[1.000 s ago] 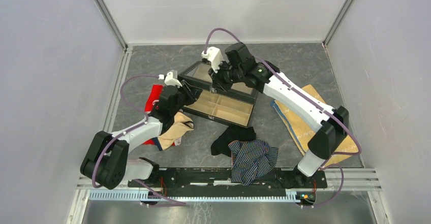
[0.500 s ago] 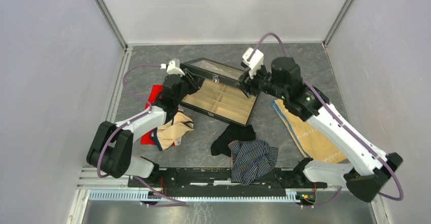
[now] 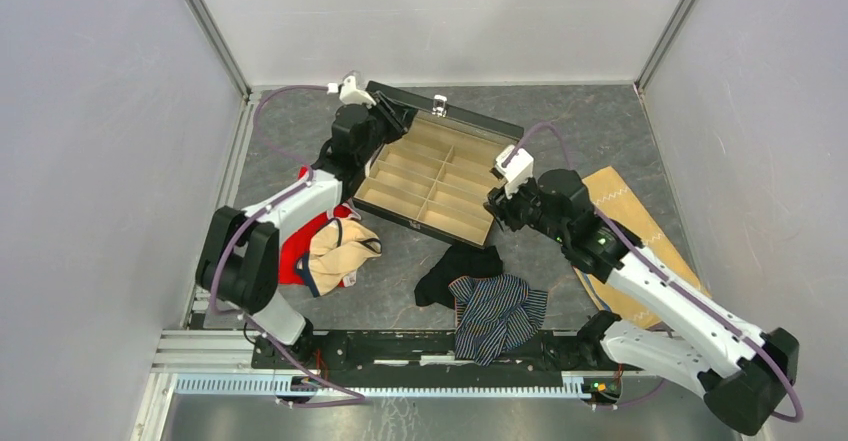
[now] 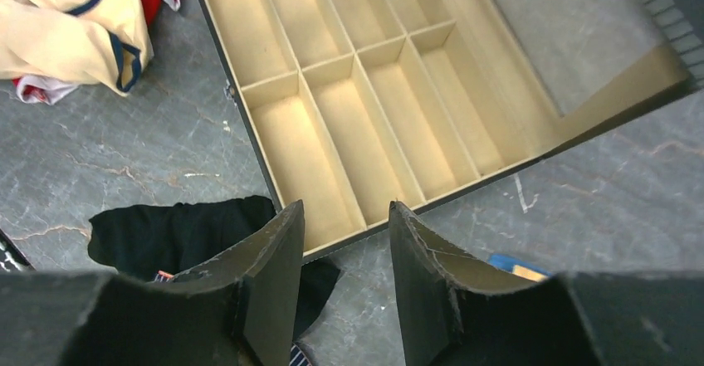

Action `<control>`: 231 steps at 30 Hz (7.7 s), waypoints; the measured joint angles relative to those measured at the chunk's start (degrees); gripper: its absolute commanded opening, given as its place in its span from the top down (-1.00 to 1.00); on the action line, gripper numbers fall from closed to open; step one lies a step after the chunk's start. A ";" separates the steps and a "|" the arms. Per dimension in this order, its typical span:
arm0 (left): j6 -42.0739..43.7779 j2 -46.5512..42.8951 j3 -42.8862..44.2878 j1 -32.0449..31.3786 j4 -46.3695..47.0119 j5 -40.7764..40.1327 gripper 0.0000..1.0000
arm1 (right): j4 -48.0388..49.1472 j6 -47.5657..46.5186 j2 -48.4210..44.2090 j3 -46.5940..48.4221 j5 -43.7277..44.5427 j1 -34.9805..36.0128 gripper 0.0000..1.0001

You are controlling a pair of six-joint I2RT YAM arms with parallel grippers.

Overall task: Roll the underwear
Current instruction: Move the storage box to the corner of the board, then open the storage box at the corner of the board, then move the underwear to the corner of the board, then move the underwear to the center of the board.

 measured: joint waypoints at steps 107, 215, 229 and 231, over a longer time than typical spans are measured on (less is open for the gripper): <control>13.94 -45.40 -16.50 0.76 -47.15 -15.85 -0.71 | 13.31 0.72 53.09 19.76 2.10 -11.67 0.69; -11.34 -18.71 -24.76 9.53 -44.52 -38.32 0.63 | -19.32 32.33 -10.95 -8.79 38.14 20.87 1.00; -7.39 -26.27 -20.70 16.15 -40.50 -25.83 -0.81 | -6.69 22.73 -0.98 0.98 24.98 20.87 1.00; -6.88 -29.33 -20.79 14.97 -40.28 -23.80 -0.90 | -4.50 21.57 1.57 5.01 23.78 20.87 1.00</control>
